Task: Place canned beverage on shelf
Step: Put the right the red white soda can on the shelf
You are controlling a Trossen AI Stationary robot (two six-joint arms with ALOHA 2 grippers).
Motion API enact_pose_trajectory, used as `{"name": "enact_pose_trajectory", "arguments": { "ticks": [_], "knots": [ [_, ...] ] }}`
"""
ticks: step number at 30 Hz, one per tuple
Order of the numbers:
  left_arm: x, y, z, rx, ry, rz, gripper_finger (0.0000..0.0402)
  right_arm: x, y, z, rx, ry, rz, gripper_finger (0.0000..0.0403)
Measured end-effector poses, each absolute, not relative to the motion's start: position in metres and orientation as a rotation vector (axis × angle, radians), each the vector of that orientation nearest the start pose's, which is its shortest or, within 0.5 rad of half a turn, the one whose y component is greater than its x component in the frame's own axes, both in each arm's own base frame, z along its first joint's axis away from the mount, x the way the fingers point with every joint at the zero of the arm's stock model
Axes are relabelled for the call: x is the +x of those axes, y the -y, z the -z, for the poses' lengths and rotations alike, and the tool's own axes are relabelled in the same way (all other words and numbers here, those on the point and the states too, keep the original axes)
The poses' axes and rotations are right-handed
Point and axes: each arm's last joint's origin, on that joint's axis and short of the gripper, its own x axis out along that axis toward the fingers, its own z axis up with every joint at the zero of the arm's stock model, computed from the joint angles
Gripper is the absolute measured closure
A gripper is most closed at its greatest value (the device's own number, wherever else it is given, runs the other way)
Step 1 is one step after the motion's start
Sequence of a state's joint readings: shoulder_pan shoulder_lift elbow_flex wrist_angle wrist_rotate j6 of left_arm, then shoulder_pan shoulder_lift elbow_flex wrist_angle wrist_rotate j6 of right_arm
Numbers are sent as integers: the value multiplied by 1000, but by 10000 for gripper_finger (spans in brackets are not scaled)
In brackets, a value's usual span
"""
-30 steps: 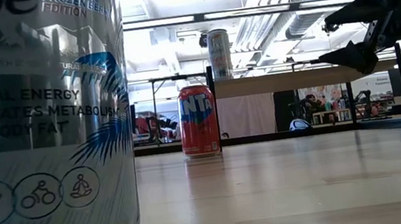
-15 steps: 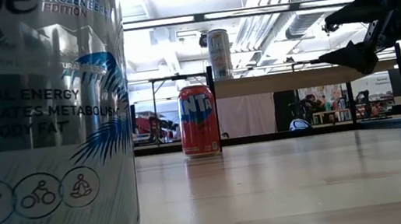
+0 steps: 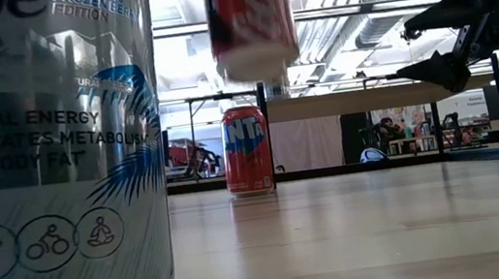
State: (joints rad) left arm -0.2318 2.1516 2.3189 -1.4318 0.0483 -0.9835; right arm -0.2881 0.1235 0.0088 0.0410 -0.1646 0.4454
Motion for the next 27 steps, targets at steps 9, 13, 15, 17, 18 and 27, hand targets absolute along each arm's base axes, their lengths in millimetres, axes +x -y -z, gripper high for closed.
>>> {"name": "enact_pose_trajectory", "arguments": {
  "ticks": [9, 13, 15, 17, 18, 27],
  "knots": [
    [439, 95, -283, -714, -1347, -492, 147, 102, 25, -159, 464, -57, 144, 4],
    [447, 96, -269, -703, -1348, -506, 147, 102, 25, -159, 464, -57, 144, 4],
    [451, 95, -264, -681, -1332, -518, 147, 102, 25, -159, 464, -57, 143, 4],
    [454, 95, -259, -661, -1308, -540, 147, 102, 25, -159, 464, -57, 143, 4],
    [457, 94, -256, -656, -1296, -545, 147, 102, 25, -159, 464, -57, 143, 4],
    [475, 74, -237, -691, -1255, -559, 141, 102, 25, -159, 465, -61, 144, 4]
  ]
}}
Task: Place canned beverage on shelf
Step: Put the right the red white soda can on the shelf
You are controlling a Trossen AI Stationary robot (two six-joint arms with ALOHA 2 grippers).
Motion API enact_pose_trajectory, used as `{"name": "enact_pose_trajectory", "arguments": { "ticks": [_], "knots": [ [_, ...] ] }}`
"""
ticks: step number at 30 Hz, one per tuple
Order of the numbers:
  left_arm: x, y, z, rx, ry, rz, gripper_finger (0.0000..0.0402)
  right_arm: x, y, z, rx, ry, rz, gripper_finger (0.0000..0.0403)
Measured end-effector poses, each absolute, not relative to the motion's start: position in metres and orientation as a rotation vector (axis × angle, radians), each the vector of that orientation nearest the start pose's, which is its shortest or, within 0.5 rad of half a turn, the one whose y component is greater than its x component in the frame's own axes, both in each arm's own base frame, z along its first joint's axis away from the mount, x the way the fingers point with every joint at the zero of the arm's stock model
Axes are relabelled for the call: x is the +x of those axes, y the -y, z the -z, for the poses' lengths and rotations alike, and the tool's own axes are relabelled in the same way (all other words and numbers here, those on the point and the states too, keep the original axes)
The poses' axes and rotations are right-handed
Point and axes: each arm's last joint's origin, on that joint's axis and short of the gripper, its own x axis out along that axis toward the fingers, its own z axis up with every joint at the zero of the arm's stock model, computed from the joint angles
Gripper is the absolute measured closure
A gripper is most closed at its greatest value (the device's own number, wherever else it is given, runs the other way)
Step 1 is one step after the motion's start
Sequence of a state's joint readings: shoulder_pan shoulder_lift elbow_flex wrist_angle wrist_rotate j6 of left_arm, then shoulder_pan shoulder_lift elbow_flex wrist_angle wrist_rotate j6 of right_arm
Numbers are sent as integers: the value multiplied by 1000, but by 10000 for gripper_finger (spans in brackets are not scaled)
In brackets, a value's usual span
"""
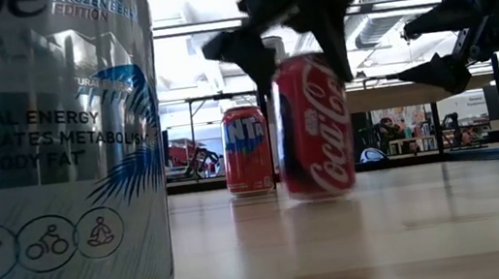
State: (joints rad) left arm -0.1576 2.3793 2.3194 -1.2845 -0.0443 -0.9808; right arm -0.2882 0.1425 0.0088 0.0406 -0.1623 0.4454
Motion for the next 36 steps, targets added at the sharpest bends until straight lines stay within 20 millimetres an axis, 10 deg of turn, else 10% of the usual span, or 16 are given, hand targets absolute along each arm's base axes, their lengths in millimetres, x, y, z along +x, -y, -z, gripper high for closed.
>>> {"name": "enact_pose_trajectory", "arguments": {
  "ticks": [18, 36],
  "knots": [
    [490, -12, -233, -869, -1249, -458, 131, 102, 25, -159, 466, -63, 141, 4],
    [490, 1, -233, -795, -1266, -393, 75, 102, 25, -159, 466, -63, 142, 4]
  ]
}}
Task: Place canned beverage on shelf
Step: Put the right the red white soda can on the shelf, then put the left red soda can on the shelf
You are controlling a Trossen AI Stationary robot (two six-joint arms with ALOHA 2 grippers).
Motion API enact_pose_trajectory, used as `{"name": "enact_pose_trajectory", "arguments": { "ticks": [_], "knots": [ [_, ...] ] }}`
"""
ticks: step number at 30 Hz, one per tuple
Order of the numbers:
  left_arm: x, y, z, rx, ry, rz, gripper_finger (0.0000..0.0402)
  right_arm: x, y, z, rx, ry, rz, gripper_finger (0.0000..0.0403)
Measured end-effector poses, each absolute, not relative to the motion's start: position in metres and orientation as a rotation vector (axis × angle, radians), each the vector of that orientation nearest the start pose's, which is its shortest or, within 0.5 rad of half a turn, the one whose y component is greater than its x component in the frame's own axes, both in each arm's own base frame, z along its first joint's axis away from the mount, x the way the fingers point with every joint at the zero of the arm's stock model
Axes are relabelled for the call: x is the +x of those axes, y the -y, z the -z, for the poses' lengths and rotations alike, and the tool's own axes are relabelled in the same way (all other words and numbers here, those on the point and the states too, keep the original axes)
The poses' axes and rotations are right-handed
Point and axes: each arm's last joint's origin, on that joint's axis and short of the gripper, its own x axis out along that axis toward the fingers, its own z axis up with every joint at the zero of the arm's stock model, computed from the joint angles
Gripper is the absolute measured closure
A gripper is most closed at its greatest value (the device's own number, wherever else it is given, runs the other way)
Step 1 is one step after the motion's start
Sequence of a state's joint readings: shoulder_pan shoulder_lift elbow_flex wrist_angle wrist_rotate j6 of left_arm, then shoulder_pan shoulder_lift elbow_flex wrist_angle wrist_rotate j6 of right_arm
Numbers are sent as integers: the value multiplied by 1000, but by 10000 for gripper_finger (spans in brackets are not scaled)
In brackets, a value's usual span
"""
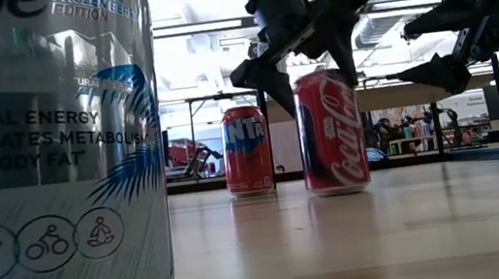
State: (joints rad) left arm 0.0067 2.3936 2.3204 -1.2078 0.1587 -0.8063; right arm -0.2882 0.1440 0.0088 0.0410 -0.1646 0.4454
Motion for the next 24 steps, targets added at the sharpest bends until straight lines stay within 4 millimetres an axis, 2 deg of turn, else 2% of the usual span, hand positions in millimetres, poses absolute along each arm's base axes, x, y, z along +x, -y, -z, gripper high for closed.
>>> {"name": "enact_pose_trajectory", "arguments": {
  "ticks": [5, 7, 9, 14, 17, 19, 21, 24],
  "knots": [
    [489, 3, -235, -813, -1269, -381, 45, 102, 25, -159, 465, -62, 145, 4],
    [488, 4, -241, -831, -1270, -383, 35, 102, 26, -159, 465, -62, 145, 4],
    [483, 6, -253, -847, -1264, -377, 26, 102, 25, -159, 465, -62, 145, 4],
    [460, 19, -303, -789, -1148, -420, 13, 103, 26, -159, 466, -65, 145, 4],
    [443, 36, -329, -697, -1048, -516, 8, 103, 26, -158, 466, -66, 145, 4],
    [432, 53, -343, -624, -966, -596, 7, 103, 26, -158, 467, -67, 145, 4],
    [423, 71, -346, -534, -910, -691, 7, 103, 26, -158, 468, -72, 146, 4],
    [415, 94, -340, -385, -817, -830, 7, 103, 26, -157, 469, -78, 147, 4]
  ]
}}
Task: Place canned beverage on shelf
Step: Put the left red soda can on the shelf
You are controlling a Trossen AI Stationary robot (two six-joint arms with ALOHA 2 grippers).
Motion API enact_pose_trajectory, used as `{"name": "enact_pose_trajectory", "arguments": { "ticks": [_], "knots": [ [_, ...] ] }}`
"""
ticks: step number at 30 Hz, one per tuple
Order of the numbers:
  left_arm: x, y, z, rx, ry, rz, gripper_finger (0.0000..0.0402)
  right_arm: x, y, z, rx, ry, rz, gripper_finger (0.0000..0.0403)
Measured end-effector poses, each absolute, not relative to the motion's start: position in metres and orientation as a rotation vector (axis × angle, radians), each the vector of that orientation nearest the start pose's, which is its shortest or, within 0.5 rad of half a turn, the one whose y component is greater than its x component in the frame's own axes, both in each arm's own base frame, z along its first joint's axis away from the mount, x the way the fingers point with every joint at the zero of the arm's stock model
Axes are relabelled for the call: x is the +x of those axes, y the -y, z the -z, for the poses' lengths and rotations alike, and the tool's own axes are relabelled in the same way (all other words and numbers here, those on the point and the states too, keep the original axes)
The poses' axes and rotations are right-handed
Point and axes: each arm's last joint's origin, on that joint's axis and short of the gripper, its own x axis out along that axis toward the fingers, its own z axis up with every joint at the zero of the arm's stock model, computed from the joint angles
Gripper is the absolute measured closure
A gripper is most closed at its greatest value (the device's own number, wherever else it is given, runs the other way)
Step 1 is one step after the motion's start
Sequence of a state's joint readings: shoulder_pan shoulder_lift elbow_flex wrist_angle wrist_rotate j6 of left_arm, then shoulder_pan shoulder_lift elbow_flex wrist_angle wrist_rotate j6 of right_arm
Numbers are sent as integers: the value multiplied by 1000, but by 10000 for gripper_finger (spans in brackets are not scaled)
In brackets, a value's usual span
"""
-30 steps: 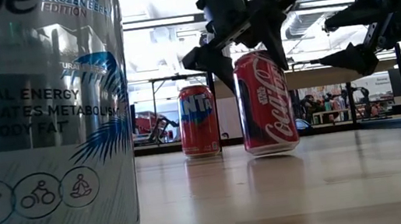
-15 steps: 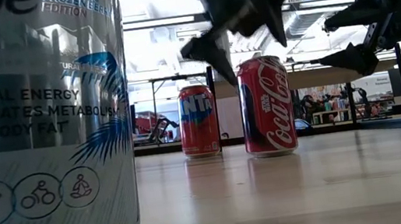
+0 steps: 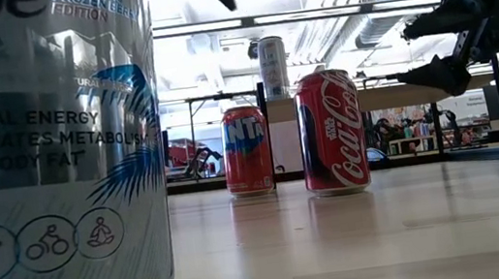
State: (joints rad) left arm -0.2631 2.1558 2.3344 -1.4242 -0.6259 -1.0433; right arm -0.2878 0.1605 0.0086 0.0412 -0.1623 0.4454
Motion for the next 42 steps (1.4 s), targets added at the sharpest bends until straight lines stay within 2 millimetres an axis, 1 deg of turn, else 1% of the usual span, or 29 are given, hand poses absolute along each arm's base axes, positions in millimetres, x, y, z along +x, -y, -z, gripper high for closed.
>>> {"name": "enact_pose_trajectory", "arguments": {
  "ticks": [2, 4, 7, 11, 15, 17, 19, 23, 26, 29, 32, 34, 37, 40, 42],
  "knots": [
    [414, 104, -332, -293, -708, -929, 6, 103, 26, -157, 470, -81, 149, 4],
    [411, 114, -320, -187, -594, -1017, 7, 104, 26, -157, 470, -81, 148, 4],
    [407, 125, -303, -79, -439, -1096, 7, 103, 26, -157, 470, -81, 145, 4],
    [401, 133, -280, -90, -347, -1137, 7, 103, 26, -157, 470, -82, 145, 4],
    [397, 133, -262, -80, -265, -1170, 7, 103, 26, -157, 470, -82, 146, 4],
    [395, 131, -256, -84, -246, -1180, 7, 103, 26, -157, 470, -81, 145, 4],
    [392, 130, -255, -85, -243, -1186, 7, 103, 26, -157, 470, -81, 146, 4],
    [384, 118, -264, -74, -253, -1202, 7, 103, 26, -157, 470, -81, 145, 4],
    [382, 104, -272, -88, -322, -1211, 7, 103, 26, -157, 470, -81, 145, 4],
    [381, 92, -275, -127, -462, -1164, 7, 103, 26, -157, 470, -81, 146, 4],
    [381, 83, -271, -164, -596, -1062, 7, 103, 26, -157, 470, -81, 146, 4],
    [379, 77, -269, -174, -602, -1016, 7, 103, 26, -157, 470, -81, 146, 4],
    [373, 68, -265, -199, -542, -955, 7, 103, 26, -157, 470, -81, 146, 4],
    [361, 55, -256, -259, -493, -848, 7, 103, 26, -157, 470, -80, 149, 4],
    [348, 43, -249, -310, -457, -759, 7, 103, 26, -157, 470, -81, 149, 4]
  ]
}}
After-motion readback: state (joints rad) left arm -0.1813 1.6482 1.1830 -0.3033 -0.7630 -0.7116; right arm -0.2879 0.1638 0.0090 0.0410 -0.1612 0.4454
